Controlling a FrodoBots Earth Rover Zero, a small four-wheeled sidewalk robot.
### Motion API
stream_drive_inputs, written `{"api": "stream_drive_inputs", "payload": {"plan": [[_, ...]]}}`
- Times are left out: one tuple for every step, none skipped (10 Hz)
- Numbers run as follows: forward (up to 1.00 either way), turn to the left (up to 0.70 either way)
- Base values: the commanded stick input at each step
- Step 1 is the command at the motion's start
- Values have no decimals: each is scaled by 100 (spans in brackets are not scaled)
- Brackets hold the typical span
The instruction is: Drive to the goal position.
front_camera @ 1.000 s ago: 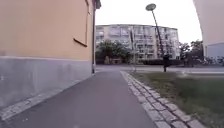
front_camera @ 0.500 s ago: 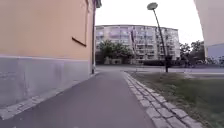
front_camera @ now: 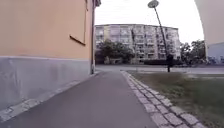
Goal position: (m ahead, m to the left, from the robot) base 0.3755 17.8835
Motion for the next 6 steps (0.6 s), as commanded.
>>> {"api": "stream_drive_inputs", "payload": {"plan": [[45, 0], [45, 0], [45, 0], [45, 0], [45, 0], [45, 0]]}}
